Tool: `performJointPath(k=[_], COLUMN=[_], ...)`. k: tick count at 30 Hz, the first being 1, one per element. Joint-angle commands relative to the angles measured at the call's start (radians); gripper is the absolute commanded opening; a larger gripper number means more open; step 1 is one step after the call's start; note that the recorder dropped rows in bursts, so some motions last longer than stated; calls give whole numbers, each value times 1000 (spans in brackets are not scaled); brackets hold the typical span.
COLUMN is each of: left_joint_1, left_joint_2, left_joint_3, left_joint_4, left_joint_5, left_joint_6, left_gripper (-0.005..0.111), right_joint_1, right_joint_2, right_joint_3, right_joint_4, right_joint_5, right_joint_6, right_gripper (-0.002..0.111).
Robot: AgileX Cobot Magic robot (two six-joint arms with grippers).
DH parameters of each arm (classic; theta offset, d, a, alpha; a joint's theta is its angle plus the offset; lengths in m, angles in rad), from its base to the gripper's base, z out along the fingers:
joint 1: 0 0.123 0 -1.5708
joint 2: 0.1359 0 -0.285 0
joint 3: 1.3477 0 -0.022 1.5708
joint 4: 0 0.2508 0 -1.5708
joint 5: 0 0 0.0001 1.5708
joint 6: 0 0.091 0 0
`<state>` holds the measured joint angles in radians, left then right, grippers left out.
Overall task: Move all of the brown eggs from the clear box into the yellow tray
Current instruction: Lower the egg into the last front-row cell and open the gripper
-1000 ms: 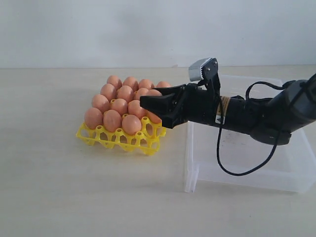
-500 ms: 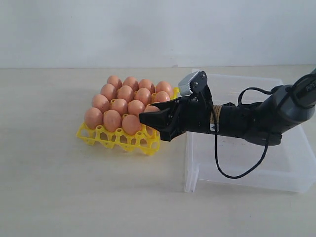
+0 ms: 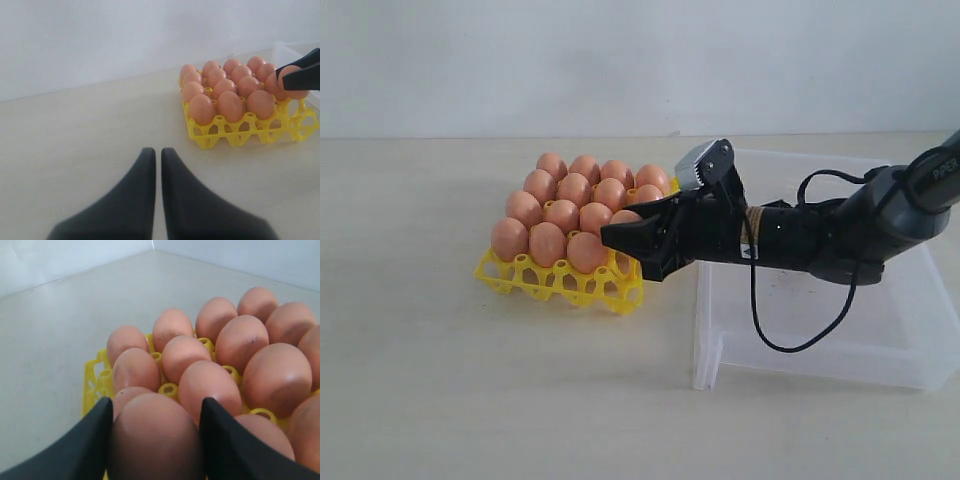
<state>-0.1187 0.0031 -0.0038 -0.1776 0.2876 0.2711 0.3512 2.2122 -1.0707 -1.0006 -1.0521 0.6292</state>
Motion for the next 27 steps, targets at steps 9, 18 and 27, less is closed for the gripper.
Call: performJointPath(k=[9,18,27], left_joint_1=[-6,-6,-6], left_joint_2=[-3,-3,-3], left_joint_3=[4,4,4], left_joint_4=[2,2,2], left_joint_5=[-4,-4,-4], left_joint_6=[0,0,0], left_gripper=[4,4,4], right_joint_1=[19,40,40], right_joint_2=[13,13,13], right_joint_3=[-17,-47,-47], right_joint_4=[-17,-6,-6], right_joint_5=[4,77,119], right_joint_6=[-10,-4,15], right_gripper=[0,0,2])
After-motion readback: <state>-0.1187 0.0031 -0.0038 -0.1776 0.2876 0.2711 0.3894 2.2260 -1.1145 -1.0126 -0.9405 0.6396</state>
